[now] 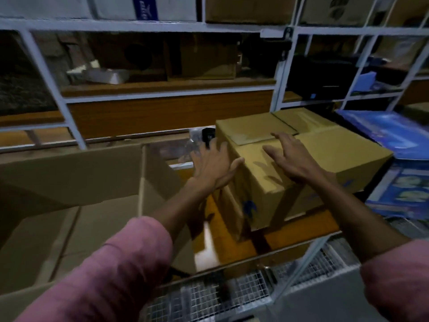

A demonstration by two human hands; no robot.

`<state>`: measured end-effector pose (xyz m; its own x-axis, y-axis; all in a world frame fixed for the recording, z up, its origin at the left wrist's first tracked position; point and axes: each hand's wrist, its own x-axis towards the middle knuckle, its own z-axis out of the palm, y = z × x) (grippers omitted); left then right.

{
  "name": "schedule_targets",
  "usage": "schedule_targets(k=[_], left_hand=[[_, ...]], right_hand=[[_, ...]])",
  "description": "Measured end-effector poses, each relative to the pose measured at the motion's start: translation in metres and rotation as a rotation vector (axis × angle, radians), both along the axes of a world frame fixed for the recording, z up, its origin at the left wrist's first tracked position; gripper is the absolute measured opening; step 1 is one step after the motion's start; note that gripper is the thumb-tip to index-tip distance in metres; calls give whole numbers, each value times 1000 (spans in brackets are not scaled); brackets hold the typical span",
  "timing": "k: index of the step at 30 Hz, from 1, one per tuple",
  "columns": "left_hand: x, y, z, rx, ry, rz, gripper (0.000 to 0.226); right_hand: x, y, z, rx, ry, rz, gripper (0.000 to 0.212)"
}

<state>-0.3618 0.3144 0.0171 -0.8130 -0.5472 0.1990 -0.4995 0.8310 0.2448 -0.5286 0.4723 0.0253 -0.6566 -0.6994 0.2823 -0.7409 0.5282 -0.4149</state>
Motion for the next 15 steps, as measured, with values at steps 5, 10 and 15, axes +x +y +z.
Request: schedule_targets(k=[5,10,15], left_hand=[[-100,18,-8,133,-25,141,80],[-159,23,-19,197,-100,217,85],[-161,-18,-22,217,-126,277,77]], right_hand=[[-112,16,-3,118,-44,-35,67],[-191,20,-16,217,-32,-73,68],[-244,22,-19,285,41,-148,72]])
